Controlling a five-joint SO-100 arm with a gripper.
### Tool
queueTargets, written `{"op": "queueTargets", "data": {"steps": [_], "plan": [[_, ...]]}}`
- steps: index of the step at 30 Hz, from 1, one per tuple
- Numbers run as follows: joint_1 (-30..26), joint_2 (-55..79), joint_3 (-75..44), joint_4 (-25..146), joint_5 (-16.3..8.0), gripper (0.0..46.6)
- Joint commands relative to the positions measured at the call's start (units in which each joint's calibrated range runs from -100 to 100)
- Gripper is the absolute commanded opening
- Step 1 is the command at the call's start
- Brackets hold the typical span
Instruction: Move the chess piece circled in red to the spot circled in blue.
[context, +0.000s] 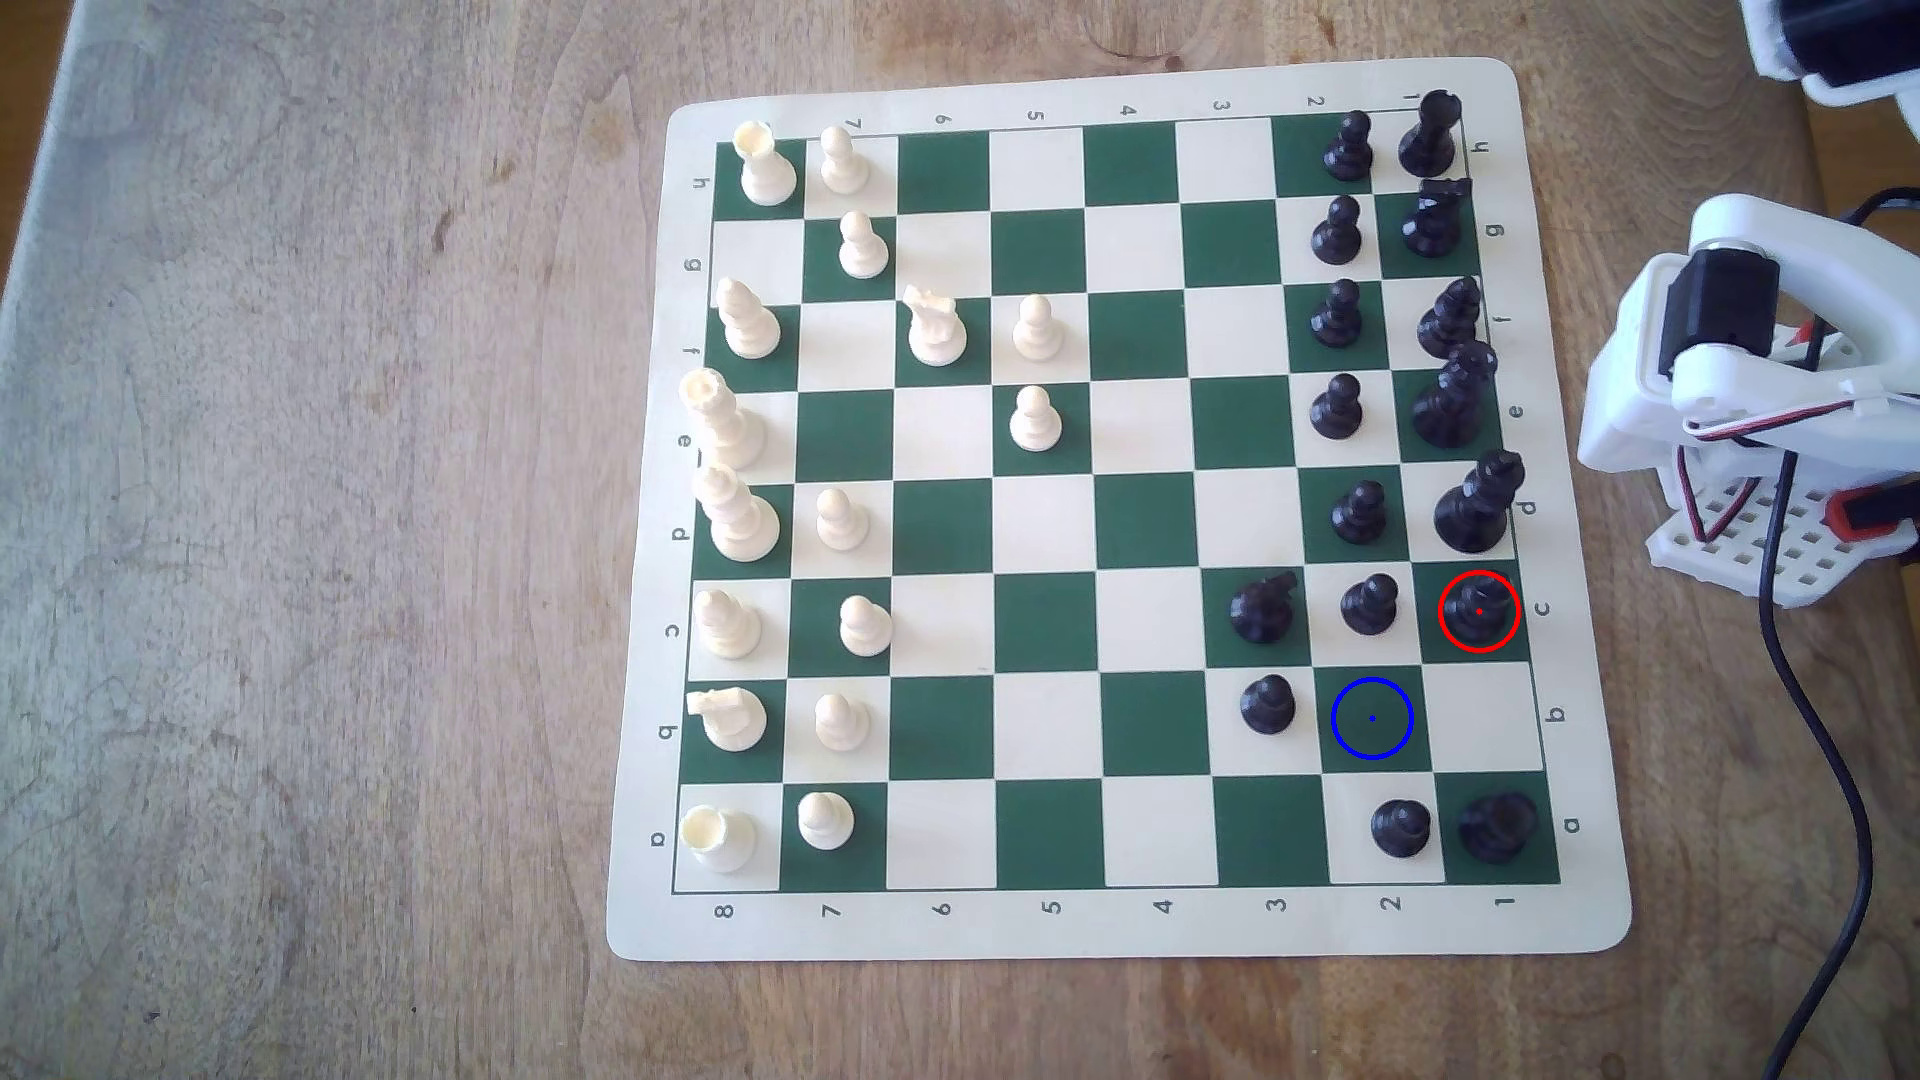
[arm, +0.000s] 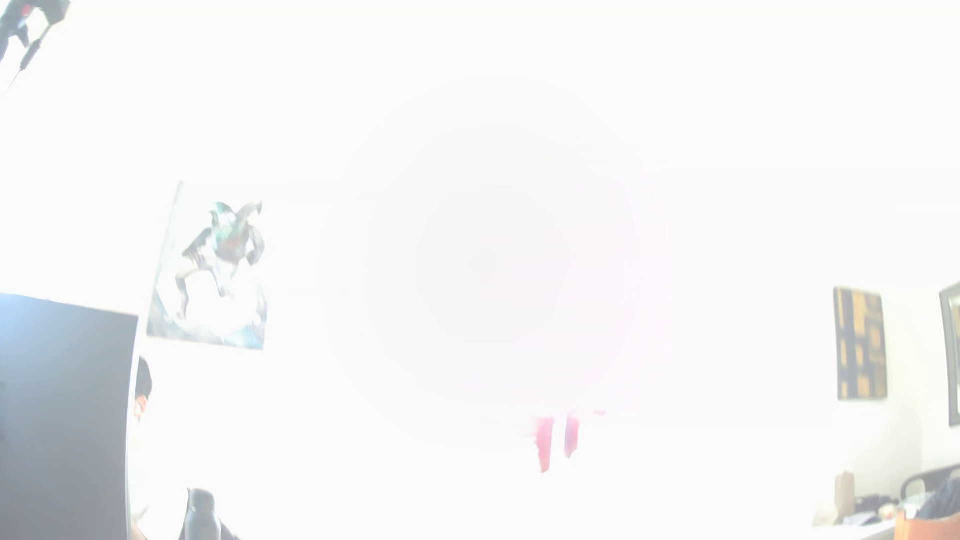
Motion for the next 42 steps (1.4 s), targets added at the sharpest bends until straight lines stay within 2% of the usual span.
{"op": "queueTargets", "data": {"steps": [1, 3, 5, 8, 13, 17, 21, 27, 29, 30, 32, 42], "plan": [[0.75, -0.20, -9.04, 18.08, -1.56, 0.2], [-0.66, -0.20, -12.48, 29.96, -1.61, 0.2], [-7.23, 0.65, -14.38, 40.69, 1.07, 0.2], [-15.60, 3.11, -15.02, 53.38, 3.86, 0.2], [-20.53, 7.19, -15.56, 67.14, 8.25, 0.3], [-23.03, 11.43, -15.56, 72.71, 9.33, 0.3], [-23.11, 18.73, -18.10, 78.52, 8.79, 1.1], [-24.83, 21.20, -16.92, 80.08, 6.45, 4.0], [-26.94, 21.37, -16.20, 80.08, 5.81, 4.5], [-30.93, 21.62, -15.11, 80.08, 4.00, 5.3], [-34.22, 21.71, -13.02, 80.08, 2.88, 5.7], [-38.44, 25.36, -3.50, 78.77, 1.81, 6.0]]}}
